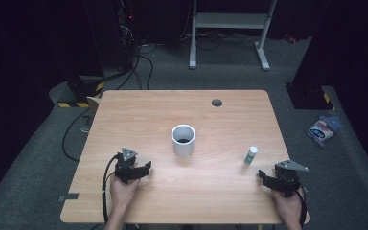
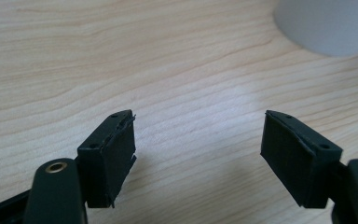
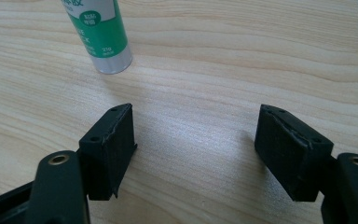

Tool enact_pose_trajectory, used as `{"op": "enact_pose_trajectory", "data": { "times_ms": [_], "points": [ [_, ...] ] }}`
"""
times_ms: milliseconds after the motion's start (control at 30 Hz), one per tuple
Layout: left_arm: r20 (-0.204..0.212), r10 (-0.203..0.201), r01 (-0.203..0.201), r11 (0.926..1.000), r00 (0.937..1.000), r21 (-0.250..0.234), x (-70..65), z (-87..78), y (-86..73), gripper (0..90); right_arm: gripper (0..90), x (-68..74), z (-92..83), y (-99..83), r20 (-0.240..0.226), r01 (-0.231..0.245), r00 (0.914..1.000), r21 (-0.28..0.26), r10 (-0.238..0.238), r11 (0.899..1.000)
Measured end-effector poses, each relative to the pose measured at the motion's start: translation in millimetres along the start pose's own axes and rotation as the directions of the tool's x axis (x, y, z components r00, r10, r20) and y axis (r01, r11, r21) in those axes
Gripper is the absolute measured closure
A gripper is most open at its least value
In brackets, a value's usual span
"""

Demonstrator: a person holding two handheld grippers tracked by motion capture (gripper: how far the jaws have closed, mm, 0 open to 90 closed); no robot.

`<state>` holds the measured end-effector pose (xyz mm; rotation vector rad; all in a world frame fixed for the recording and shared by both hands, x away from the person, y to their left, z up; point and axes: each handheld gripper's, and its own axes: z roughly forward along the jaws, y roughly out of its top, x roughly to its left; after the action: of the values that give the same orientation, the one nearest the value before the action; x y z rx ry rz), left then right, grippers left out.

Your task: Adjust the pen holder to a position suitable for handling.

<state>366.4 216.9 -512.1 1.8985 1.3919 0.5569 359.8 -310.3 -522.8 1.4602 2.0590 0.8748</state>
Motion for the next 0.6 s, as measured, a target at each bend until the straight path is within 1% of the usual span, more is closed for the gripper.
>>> {"op": "enact_pose_trajectory", "data": {
  "times_ms": [100,167,200,233,267,367,400,433,500,567,600],
  "points": [
    [0.011,-0.001,0.001,0.9999,0.9999,-0.013,0.8,-4.8,4.8,26.9,28.5,-0.1,0.1,0.0,0.0,0.001,1.0,-0.001,-0.001,1.0],
    [0.014,-0.003,0.003,1.0,0.9999,0.002,-0.3,-5.7,7.1,27.8,28.5,0.0,0.0,0.0,-0.001,0.0,1.0,0.0,0.0,1.0],
    [0.014,0.003,-0.003,1.0,0.9999,0.005,-1.6,-6.4,7.6,28.5,28.4,0.0,0.0,-0.1,0.0,0.001,1.0,0.0,-0.001,1.0],
    [0.008,0.019,-0.019,0.9998,0.9998,0.002,-2.2,-7.4,8.4,28.9,28.4,0.5,-0.5,-0.1,-0.001,-0.003,1.0,0.004,0.003,1.0],
    [0.013,0.015,-0.015,0.9999,0.9998,-0.002,-3.8,-8.5,9.4,29.0,28.4,0.7,-0.8,-0.3,-0.002,-0.004,1.0,0.005,0.004,1.0],
    [0.024,0.023,-0.023,0.9996,0.9994,-0.018,-5.6,-12.2,15.2,29.6,28.3,0.6,-1.0,-0.6,-0.003,-0.002,1.0,0.004,0.002,1.0],
    [0.035,0.015,-0.014,0.9997,0.9993,-0.021,-6.6,-13.2,17.5,29.6,28.3,0.6,-1.0,-0.6,-0.003,-0.002,1.0,0.004,0.002,1.0],
    [0.04,0.019,-0.018,0.9995,0.999,-0.025,-7.2,-14.6,19.9,29.3,28.3,0.6,-1.0,-0.6,-0.003,-0.002,1.0,0.004,0.002,1.0],
    [0.071,0.006,-0.004,0.9993,0.9975,-0.037,-10.5,-16.2,23.6,27.8,28.3,0.6,-1.0,-0.6,-0.003,-0.002,1.0,0.004,0.002,1.0],
    [0.085,0.01,-0.006,0.9989,0.9963,-0.046,-13.9,-15.4,27.1,27.5,28.1,0.6,-1.0,-0.6,-0.004,-0.002,1.0,0.005,0.002,1.0],
    [0.093,0.003,0.002,0.9988,0.9957,-0.049,-15.6,-14.4,28.4,27.6,28.0,0.6,-1.0,-0.6,-0.004,-0.002,1.0,0.005,0.002,1.0]
  ]
}}
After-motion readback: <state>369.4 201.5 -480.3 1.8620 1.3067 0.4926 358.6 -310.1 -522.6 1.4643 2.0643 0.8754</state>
